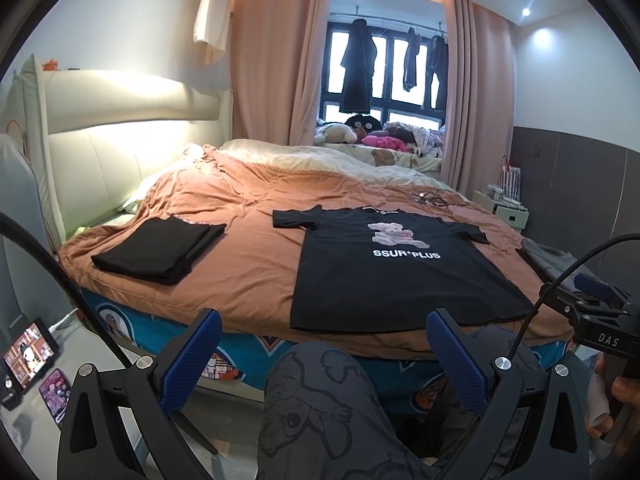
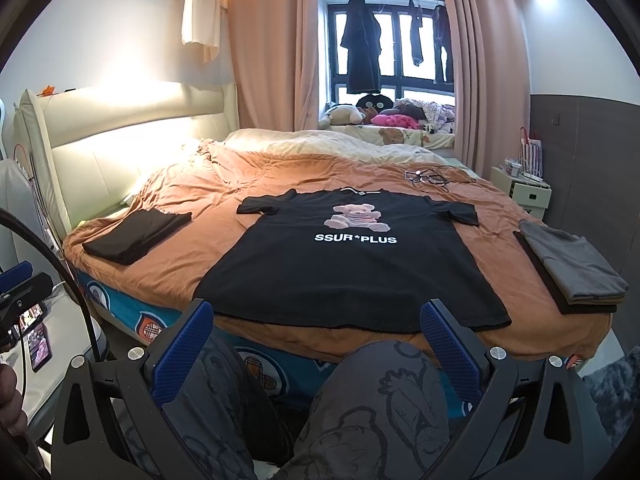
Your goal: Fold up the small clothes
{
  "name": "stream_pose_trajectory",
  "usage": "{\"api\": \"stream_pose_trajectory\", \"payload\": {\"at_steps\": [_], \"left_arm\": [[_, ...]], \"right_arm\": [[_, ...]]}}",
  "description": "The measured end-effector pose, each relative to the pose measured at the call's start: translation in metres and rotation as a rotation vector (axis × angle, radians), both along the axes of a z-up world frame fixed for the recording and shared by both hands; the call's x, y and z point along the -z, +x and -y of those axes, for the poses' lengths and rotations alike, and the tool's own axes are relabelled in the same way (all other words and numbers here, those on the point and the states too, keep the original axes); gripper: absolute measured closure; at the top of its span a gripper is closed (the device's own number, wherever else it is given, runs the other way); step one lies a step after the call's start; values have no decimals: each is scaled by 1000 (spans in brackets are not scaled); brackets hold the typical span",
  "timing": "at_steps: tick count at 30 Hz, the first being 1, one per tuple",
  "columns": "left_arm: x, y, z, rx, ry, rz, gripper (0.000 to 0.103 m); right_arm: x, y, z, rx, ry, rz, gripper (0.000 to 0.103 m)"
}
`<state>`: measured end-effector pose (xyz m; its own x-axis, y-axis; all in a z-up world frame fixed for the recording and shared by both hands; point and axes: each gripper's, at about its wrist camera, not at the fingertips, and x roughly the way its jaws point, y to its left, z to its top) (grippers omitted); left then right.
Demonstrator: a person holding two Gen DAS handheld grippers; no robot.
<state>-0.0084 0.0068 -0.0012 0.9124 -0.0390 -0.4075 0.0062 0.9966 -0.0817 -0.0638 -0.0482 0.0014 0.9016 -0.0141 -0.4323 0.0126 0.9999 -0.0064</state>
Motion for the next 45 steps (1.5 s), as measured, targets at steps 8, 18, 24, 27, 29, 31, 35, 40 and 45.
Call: {"api": "stream_pose_trajectory", "payload": {"at_steps": [8,18,24,27,29,31,35,40,45], "left_arm": [[0,-1,-3,0,-3,2,1],[2,-7,-9,-4,-15,12,1],[1,-6,-8,-5,-14,12,1],[2,-9,-11,-6,-15,15,0],[2,-9,-11,-5,-14,15,1],[2,-11,-12,-4,-12,16,1],[1,-13,-13,1,-14,16,1],[-5,-12,-15,6,-4,23,1],[-10,-11,-13,11,11,28,1]], "right_arm": [[0,0,0,-6,1,1,0],[0,0,1,-8,-2,6,0],[-1,-1,-4,-14,1,5,0],[-1,-3,-3,-17,5,5,0],[-1,-5,-2,-16,7,6,0],[-1,-5,-2,-15,8,5,0],[-3,-6,-2,-11,5,5,0],[-8,-3,-1,-8,5,11,0],[-8,1,1,-7,21,22,0]]}}
